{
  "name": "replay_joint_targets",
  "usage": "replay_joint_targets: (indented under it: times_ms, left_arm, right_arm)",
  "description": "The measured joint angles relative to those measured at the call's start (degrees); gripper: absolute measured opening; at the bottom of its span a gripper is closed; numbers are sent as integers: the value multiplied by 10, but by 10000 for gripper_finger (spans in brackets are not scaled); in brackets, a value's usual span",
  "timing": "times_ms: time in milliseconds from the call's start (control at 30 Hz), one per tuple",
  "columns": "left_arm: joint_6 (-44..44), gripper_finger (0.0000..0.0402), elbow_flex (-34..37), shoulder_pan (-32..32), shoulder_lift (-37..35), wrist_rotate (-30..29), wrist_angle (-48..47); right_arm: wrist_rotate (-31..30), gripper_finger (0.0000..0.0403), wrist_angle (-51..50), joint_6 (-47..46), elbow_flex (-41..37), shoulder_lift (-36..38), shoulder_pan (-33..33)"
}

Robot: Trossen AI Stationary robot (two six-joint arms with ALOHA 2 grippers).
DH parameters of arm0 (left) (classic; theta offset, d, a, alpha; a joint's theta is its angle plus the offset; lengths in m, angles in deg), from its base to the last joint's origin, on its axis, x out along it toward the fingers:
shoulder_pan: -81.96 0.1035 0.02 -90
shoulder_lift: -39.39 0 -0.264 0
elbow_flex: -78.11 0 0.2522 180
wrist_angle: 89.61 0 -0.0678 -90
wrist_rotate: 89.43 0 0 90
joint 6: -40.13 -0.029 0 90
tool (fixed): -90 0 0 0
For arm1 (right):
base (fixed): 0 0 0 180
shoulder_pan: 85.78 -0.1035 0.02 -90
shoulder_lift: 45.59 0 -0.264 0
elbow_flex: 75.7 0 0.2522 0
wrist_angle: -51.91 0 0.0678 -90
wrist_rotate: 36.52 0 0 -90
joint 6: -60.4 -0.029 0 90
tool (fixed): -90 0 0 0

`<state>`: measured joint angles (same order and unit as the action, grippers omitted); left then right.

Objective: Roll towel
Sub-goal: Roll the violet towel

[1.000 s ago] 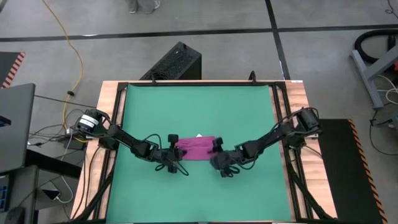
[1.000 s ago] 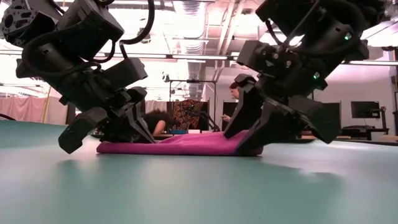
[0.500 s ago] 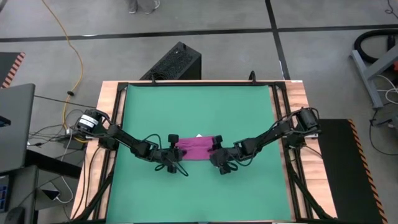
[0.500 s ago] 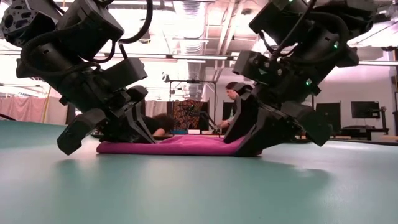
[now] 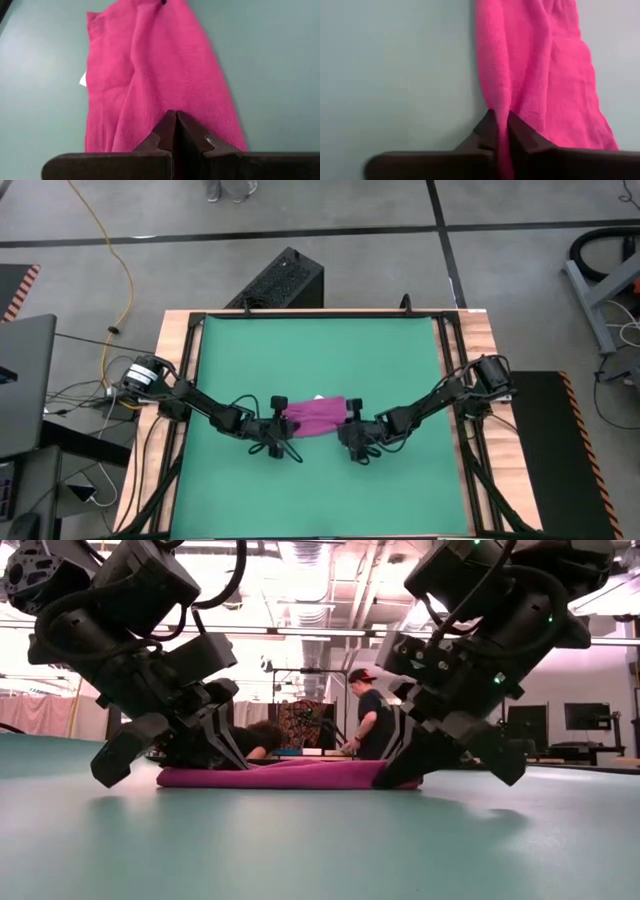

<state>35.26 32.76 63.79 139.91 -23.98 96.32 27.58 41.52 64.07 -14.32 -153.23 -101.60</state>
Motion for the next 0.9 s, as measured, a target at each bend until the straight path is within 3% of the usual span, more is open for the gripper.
replay_joint_targets:
  times_ms: [233, 433, 667, 900]
  left_arm:
    - [-15, 0, 3, -11, -77, 28, -24]
    - [-72, 0, 2, -10, -155, -3, -28]
    - [-78, 0, 22, 31, -110, 20, -3]
    - [-49, 0, 26, 23, -65, 28, 12]
  right_arm:
    - [13, 23, -3, -18, -1, 2, -4]
    - [44, 22, -6, -20, -2, 9, -3]
    - [75, 21, -22, -8, -2, 44, 4]
    - [141, 21, -74, -13, -5, 99, 20]
